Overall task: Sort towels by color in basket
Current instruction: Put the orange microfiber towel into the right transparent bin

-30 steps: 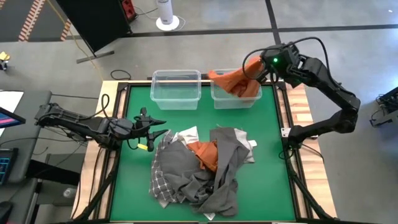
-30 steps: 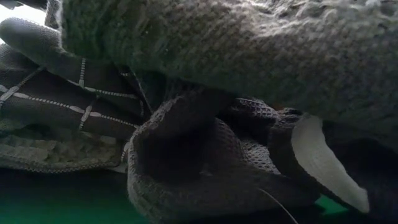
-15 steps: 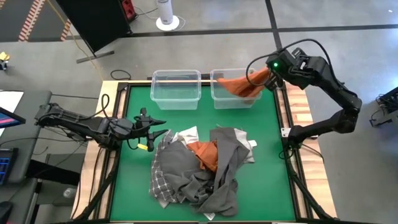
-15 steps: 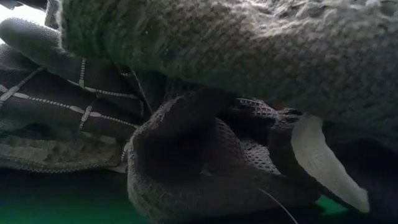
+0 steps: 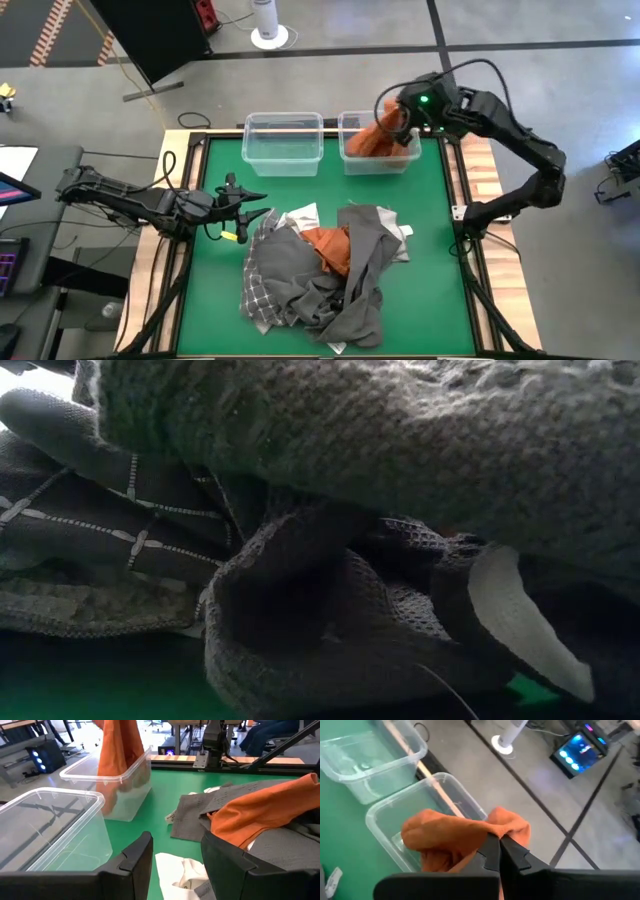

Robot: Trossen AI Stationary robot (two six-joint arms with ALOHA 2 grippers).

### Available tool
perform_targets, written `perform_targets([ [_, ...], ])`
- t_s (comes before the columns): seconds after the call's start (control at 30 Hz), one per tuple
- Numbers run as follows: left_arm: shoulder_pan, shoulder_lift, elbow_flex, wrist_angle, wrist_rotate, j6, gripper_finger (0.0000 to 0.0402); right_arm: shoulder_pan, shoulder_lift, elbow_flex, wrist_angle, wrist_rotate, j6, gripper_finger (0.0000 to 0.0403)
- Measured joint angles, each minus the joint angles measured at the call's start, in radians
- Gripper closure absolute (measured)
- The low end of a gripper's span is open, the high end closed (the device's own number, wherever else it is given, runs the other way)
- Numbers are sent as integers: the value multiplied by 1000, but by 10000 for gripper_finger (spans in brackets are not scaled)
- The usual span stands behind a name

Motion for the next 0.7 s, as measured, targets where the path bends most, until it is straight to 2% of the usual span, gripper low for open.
perform_targets([
  [0.4, 0, 0, 0, -6, 2, -29, 242, -68, 232, -1, -9, -92, 40, 386],
  [0.57, -3, 0, 0, -8, 34, -53, 242, -109, 294, -1, 1, -224, 60, 386],
  [0.7, -13, 0, 0, -15, 34, -65, 242, -143, 335, -1, 0, -281, 75, 386],
])
